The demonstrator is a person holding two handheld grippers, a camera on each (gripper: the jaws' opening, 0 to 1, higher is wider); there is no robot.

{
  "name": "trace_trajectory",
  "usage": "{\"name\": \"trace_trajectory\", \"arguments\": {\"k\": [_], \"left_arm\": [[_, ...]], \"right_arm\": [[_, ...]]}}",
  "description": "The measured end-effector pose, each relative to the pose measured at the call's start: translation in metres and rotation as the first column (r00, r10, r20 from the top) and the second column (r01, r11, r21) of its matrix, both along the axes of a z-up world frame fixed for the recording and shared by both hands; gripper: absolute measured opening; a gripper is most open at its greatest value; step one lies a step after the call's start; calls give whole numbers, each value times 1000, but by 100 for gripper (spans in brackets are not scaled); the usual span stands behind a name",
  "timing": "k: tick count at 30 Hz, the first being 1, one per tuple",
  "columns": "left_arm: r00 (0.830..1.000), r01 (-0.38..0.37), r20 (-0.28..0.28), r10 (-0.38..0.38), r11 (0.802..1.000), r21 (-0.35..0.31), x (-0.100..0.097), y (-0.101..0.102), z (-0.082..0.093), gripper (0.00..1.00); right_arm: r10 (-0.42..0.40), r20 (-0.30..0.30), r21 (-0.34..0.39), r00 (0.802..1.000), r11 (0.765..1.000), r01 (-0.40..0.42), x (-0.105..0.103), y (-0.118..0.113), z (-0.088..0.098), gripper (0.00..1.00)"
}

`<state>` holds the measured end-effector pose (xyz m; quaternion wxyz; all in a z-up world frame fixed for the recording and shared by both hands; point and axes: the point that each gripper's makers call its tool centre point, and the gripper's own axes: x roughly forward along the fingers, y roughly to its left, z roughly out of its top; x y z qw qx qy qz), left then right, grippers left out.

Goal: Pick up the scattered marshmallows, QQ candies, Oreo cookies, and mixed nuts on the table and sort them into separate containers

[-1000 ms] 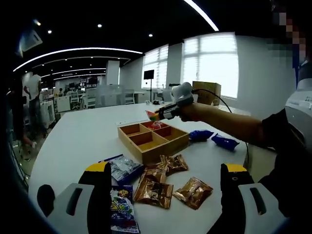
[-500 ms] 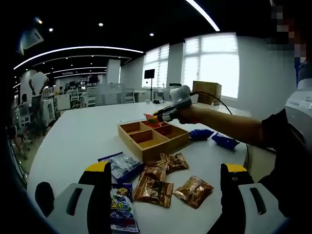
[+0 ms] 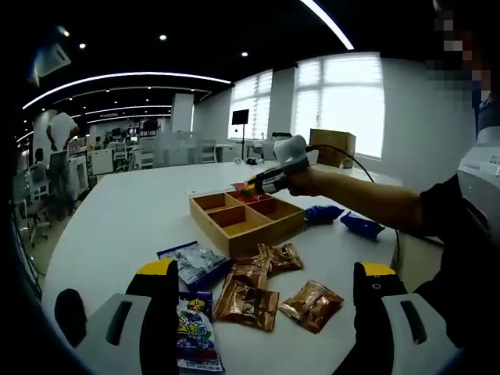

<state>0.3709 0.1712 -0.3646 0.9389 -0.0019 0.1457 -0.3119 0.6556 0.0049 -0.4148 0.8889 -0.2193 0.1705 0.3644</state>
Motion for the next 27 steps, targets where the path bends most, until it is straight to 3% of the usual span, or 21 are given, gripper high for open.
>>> {"name": "trace_trajectory", "arguments": {"k": [13, 18, 21, 27], "left_arm": [[1000, 7, 3, -7, 1000, 1, -1, -4, 2, 96], [1000, 10, 8, -10, 1000, 5, -1, -5, 4, 96], [1000, 13, 11, -13, 1000, 7, -2, -6, 5, 96], [1000, 15, 16, -16, 1000, 10, -2, -7, 6, 96]], "right_arm": [[-19, -33, 62, 999, 998, 21, -4, -5, 3, 30], [-39, -37, 111, 999, 993, 43, -4, -5, 10, 50], [-63, -86, 155, 994, 985, 76, -7, -4, 10, 61], [-90, -124, 159, 988, 981, 110, -9, -7, 6, 84]]}}
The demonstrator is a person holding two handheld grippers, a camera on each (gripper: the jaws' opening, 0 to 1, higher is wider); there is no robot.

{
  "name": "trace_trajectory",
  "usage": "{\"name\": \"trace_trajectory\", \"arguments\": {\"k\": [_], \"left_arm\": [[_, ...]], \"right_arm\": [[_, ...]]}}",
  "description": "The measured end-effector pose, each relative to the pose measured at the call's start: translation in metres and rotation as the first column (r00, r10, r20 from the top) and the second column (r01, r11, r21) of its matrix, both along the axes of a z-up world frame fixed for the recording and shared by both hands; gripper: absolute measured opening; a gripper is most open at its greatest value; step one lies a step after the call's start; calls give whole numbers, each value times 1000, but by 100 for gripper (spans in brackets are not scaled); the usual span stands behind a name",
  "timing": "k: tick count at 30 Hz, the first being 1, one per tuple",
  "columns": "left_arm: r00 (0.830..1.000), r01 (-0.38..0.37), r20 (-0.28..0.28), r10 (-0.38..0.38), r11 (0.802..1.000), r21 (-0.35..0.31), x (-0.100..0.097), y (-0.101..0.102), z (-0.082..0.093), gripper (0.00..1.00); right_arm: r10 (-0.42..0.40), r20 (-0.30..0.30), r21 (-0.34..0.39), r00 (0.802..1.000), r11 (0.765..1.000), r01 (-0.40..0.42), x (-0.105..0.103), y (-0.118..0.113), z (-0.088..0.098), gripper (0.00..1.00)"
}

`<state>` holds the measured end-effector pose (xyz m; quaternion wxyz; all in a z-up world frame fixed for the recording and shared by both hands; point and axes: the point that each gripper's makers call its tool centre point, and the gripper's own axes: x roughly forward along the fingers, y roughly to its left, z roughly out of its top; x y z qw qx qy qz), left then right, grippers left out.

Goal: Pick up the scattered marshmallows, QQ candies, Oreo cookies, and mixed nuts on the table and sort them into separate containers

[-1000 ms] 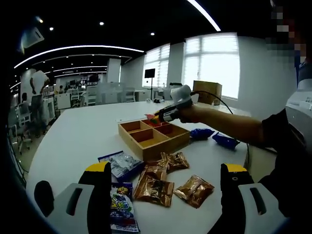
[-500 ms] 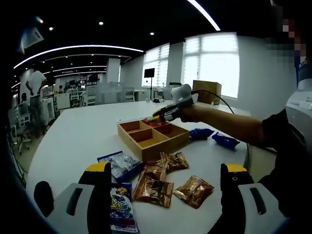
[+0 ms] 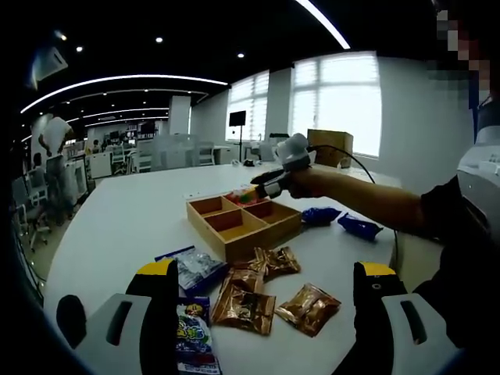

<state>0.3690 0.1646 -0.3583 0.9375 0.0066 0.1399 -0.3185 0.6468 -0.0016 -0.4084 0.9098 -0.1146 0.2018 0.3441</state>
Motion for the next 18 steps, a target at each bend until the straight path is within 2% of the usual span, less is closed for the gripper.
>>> {"name": "trace_trajectory", "arguments": {"k": [2, 5, 10, 18], "left_arm": [[1000, 1, 0, -1, 1000, 0, 0, 0, 0, 96], [1000, 1, 0, -1, 1000, 0, 0, 0, 1, 96], [1000, 0, 0, 0, 1000, -1, 1, 0, 0, 96], [1000, -3, 0, 3, 1000, -5, 1, 1, 0, 96]], "right_arm": [[-13, -10, 2, 1000, 1000, 13, -1, -1, -1, 90], [-24, -23, 5, 999, 1000, 24, -3, -3, 0, 90], [-23, -38, 53, 999, 998, 25, -11, -4, 8, 90], [-4, -24, 118, 1000, 993, 6, -39, -8, 27, 90]]}}
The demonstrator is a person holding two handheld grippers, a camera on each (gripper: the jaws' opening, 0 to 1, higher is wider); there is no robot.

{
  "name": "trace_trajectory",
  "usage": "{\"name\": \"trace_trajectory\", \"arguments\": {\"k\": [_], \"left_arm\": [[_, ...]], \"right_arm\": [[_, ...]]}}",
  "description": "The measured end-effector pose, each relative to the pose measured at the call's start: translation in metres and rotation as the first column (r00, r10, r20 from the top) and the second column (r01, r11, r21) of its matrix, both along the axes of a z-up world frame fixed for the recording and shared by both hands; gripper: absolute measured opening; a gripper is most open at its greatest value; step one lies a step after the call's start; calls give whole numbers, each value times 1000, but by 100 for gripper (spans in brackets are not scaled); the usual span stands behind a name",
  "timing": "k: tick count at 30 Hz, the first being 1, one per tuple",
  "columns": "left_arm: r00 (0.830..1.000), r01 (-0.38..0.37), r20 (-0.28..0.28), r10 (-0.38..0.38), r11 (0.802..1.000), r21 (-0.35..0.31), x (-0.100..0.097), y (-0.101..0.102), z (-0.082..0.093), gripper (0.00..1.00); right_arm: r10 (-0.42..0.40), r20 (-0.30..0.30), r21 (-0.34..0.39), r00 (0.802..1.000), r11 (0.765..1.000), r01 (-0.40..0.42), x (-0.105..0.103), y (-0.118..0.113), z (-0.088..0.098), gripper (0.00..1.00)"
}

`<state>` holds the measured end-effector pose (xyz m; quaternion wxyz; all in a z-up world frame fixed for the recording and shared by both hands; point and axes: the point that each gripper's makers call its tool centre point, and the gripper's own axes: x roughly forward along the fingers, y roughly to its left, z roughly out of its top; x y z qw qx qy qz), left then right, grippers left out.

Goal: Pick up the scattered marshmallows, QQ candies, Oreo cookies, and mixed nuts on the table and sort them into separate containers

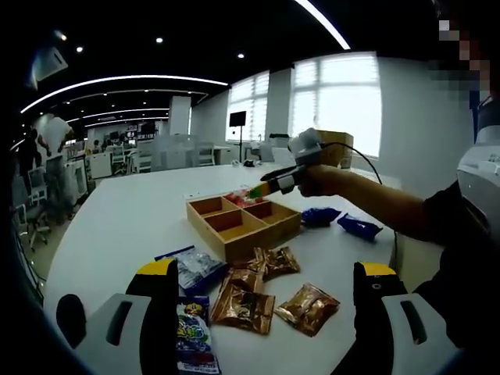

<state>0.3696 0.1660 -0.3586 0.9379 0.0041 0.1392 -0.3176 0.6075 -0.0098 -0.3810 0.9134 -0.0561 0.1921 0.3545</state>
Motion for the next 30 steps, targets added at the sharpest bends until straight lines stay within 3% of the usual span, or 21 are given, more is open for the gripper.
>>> {"name": "trace_trajectory", "arguments": {"k": [12, 25, 30], "left_arm": [[1000, 3, 4, -3, 1000, -4, 2, 0, 1, 96], [1000, 4, 3, -4, 1000, -4, 4, 3, 0, 96], [1000, 8, 7, -8, 1000, -4, 4, 2, 2, 96]], "right_arm": [[19, 58, 83, 998, 996, -24, -60, -16, 38, 90], [20, 56, 128, 998, 991, -27, -122, -43, 38, 90], [8, 59, 155, 998, 988, -17, -136, -53, 43, 90]]}}
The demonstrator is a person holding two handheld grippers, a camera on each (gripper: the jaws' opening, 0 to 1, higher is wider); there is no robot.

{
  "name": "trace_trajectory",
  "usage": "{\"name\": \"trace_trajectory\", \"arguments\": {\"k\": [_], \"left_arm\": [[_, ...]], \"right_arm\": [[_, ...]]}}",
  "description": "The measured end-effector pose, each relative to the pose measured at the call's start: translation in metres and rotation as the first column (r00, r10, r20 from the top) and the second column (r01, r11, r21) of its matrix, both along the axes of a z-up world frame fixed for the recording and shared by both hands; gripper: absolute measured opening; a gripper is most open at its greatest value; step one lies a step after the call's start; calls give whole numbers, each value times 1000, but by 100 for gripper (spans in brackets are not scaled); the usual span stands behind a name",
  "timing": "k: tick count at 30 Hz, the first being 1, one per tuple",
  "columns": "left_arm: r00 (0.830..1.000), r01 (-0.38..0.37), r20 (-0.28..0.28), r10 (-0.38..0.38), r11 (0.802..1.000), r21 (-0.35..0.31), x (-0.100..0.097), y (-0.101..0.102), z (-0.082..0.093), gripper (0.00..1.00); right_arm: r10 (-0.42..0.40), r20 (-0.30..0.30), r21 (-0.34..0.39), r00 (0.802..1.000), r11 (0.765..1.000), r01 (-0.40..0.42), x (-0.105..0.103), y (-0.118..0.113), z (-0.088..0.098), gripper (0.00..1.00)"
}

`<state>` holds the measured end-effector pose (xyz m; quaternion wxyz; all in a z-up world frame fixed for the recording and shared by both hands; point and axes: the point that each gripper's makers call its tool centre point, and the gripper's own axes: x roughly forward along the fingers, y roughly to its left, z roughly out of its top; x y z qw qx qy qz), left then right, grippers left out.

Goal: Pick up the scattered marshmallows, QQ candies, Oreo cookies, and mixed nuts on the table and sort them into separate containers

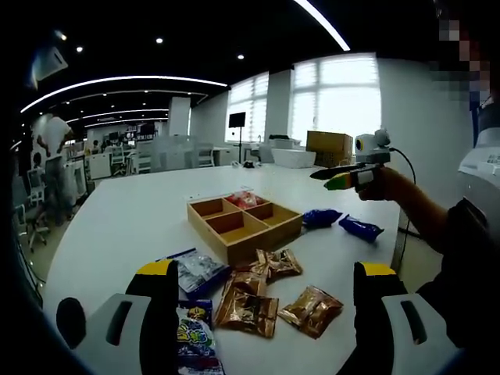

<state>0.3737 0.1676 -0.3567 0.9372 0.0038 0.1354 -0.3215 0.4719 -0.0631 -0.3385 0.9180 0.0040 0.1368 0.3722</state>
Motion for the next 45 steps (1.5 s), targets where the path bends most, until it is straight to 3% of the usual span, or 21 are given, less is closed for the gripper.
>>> {"name": "trace_trajectory", "arguments": {"k": [16, 33, 45], "left_arm": [[1000, 6, 0, -6, 1000, 6, -2, -4, 3, 96], [1000, 4, -10, -4, 1000, 8, 1, -5, -2, 96], [1000, 6, -10, -6, 1000, 7, 0, -6, -2, 96]], "right_arm": [[8, -20, 27, 1000, 1000, -8, -50, -16, -3, 90], [14, -65, 47, 998, 999, -11, -71, -15, -22, 90], [18, -72, 41, 997, 999, -15, -87, -14, -23, 90]]}}
